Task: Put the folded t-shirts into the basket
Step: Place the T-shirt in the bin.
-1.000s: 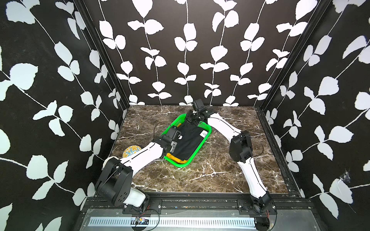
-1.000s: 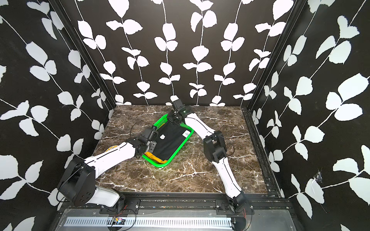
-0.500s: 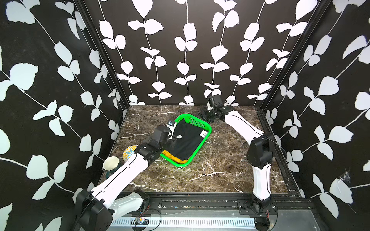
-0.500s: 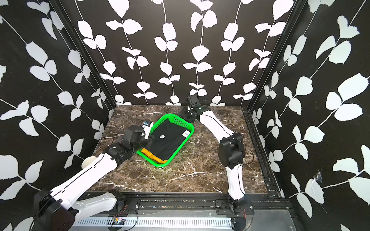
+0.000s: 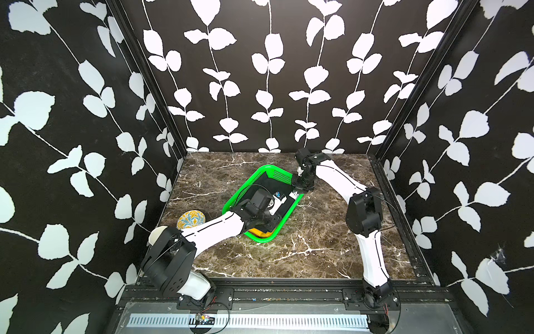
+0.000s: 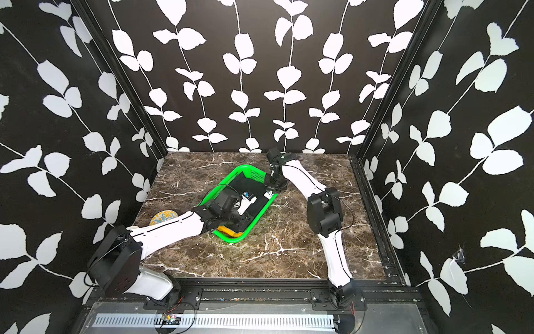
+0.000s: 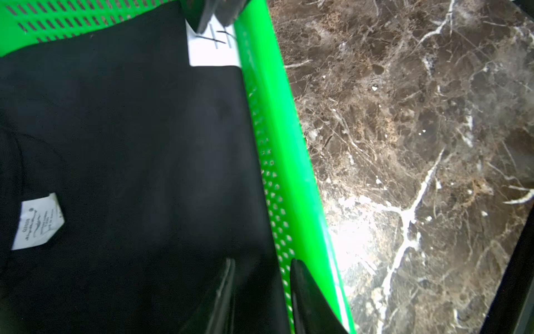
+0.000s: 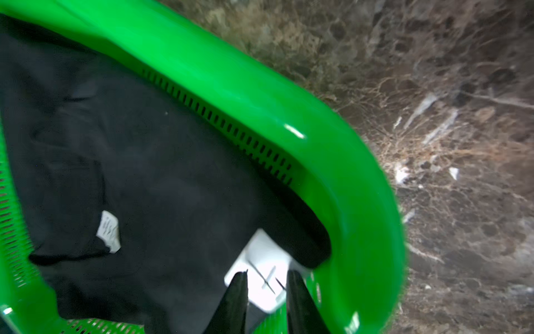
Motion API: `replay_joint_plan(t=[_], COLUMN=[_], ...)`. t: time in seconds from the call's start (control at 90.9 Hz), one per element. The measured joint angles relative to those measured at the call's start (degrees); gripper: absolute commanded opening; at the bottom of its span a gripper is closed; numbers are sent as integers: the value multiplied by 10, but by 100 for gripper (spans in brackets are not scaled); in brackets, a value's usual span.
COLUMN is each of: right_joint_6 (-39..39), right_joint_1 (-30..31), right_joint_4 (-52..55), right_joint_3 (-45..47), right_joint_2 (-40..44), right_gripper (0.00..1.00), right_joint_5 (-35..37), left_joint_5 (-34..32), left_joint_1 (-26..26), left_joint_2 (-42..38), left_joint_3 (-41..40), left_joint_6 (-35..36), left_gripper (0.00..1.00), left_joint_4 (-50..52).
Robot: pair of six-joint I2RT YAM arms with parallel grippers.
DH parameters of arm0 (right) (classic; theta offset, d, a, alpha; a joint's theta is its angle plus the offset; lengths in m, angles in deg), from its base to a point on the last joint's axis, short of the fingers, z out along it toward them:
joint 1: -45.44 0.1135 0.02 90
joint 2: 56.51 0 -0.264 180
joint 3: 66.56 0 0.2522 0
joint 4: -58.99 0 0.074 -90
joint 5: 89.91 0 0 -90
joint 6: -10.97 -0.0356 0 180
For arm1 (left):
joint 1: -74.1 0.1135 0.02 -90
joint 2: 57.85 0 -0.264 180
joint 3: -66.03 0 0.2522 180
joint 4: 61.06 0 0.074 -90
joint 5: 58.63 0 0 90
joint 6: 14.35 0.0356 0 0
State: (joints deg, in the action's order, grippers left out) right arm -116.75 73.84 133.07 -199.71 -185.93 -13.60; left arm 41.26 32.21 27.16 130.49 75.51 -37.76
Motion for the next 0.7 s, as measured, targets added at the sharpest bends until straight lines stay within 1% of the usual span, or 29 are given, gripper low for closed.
replay_joint_plan(t=[0.11,0.231,0.528,0.583,0.638,0.704], right_joint_6=[7,10,21,23,25,28], right_joint_1=[2,4,9,9,8,8], right_joint_4=[8,9,15,14,9,1], right_joint_3=[-18,-22,-21,-16,-3,25], right_joint_2=[-22,-30,-43,-42,-35,-18], right_gripper=[22,21,20,21,22,23], right_joint_5=[4,12,36,38,36,25], left_joint_5=[-21,-56,-125,-137,-146,-155], left_joint_1=[-1,-2,-9,-9,-9,-8], left_joint_2=[27,54,57,55,50,37], left_joint_3=[-1,-1,-1,-1,-1,-4], left_joint_6=[-2,-11,-29,-33,-35,-37], left_gripper=[28,27,26,27,33,38], left_joint_4=[3,8,34,41,49,62])
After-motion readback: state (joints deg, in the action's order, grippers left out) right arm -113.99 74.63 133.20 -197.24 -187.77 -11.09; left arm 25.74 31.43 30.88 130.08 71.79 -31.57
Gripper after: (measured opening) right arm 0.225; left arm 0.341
